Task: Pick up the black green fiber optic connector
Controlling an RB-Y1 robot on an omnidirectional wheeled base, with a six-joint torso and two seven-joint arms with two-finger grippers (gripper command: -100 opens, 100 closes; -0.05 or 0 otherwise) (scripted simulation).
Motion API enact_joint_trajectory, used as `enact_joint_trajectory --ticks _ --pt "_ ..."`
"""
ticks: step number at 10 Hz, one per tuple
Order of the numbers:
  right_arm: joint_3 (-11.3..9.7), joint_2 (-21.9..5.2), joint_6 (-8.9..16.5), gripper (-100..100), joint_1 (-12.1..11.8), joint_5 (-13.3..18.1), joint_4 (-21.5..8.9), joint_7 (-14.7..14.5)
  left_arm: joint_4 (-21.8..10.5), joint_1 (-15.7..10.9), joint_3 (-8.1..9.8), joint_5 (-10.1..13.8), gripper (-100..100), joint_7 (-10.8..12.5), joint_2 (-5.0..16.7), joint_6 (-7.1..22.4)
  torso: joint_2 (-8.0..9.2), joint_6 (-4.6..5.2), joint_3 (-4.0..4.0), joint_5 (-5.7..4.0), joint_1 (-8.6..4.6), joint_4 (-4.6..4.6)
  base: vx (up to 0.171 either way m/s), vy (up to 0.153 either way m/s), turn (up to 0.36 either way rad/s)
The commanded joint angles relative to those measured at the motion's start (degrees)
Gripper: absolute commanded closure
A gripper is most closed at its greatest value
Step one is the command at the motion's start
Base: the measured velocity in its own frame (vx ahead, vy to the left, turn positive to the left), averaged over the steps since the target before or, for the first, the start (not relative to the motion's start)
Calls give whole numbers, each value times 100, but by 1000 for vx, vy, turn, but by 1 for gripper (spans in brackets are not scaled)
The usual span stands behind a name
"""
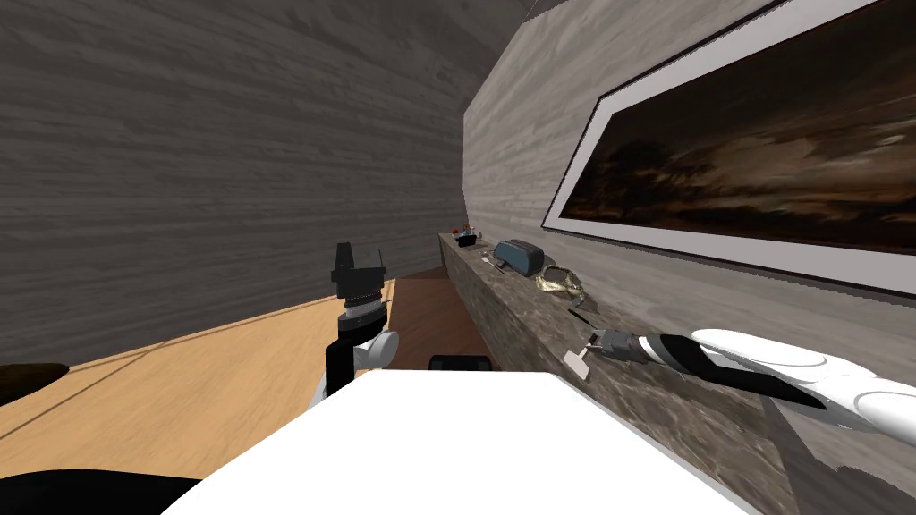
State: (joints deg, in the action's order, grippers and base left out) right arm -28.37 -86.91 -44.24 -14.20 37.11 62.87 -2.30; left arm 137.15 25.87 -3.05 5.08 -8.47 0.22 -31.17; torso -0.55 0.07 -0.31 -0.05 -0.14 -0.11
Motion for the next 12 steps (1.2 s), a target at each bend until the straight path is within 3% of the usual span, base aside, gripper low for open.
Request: enact_joint_trajectory --ticks 1,2,3,4,8,9,10,11,12 --pt "-210 -249 -23 -100 -5 35 -238 111 0 0 0 0 0 0 0 0 0 0 0 0 0 0 156 -34 272" --pt "-210 -249 -23 -100 -5 35 -238 111 0 0 0 0 0 0 0 0 -10 0 -7 0 1 -3 98 -40 72" --pt "-455 -364 -88 -100 -45 65 -523 154 0 1 1 0 0 0 0 0 4 6 1 0 2 0 123 -58 249" --pt "-455 -364 -88 -100 -45 65 -523 154 0 0 0 0 0 0 0 0 -2 -1 -1 -1 -4 -1 107 -63 165" --pt "-834 -366 -177 -100 -163 94 -852 212 0 0 1 0 0 0 0 0 15 7 8 -3 -9 3 82 -67 113" --pt "-731 -395 -140 -100 -260 2 -786 126 0 1 1 0 0 0 0 0 14 7 7 -4 -11 3 38 -38 20" --pt "-738 -395 -152 0 -265 -1 -799 117 0 0 1 0 0 0 0 0 27 8 14 -2 4 5 7 -7 0" --pt "-533 -211 -296 -100 -391 4 -1084 -30 0 0 0 0 0 0 0 0 40 9 22 1 16 9 -11 7 203" --pt "-533 -211 -296 -100 -391 4 -1127 -30 0 -1 0 0 0 0 -1 0 47 3 26 3 23 10 -14 9 128"
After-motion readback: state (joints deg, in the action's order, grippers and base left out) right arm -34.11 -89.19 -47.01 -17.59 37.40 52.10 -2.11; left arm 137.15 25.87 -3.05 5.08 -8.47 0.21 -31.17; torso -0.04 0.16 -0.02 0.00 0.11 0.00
